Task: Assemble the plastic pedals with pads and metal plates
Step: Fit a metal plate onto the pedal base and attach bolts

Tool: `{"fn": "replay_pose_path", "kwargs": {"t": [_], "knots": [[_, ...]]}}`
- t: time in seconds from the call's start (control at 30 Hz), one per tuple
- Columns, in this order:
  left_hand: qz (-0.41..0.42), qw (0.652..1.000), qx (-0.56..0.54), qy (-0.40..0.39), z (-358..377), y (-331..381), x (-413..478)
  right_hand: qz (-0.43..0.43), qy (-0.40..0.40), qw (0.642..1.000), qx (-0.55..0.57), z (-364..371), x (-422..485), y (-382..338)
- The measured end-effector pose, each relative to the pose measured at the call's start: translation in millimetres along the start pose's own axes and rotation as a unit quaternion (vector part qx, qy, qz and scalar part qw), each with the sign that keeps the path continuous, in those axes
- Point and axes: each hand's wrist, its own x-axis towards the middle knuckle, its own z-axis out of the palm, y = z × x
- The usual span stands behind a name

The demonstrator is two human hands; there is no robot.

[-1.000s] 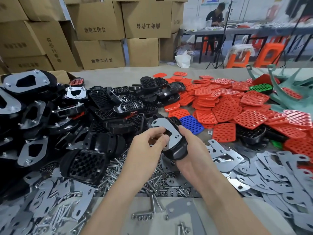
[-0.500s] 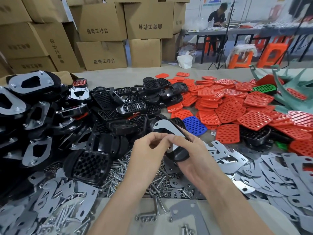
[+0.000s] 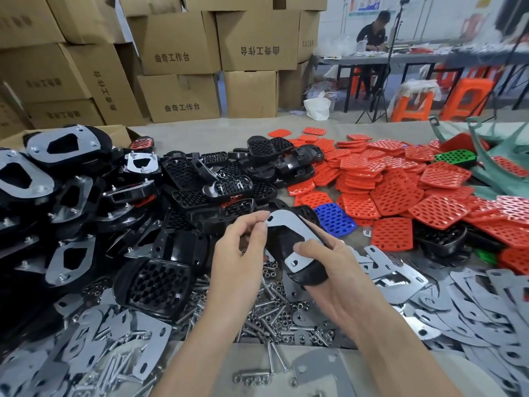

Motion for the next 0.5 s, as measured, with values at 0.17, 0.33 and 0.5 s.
{"fn": "replay_pose_path", "kwargs": {"t": [0.17, 0.33, 0.5], "knots": [[-0.017, 0.998, -0.031, -0.049, 1.2, -0.8, -0.2, 0.017, -0.015, 1.0, -0.001, -0.5, -0.9, 1.2], [-0.006, 0.995, -0.092, -0.041, 4.1, 1.5, -2.1, 0.033, -0.041, 0.999, 0.012, 1.8, -4.1, -0.7], [0.037, 0.995, -0.092, -0.024, 5.9, 5.0, -7.0, 0.027, -0.071, 0.997, 0.022, 2.8, -8.8, -3.4]]}}
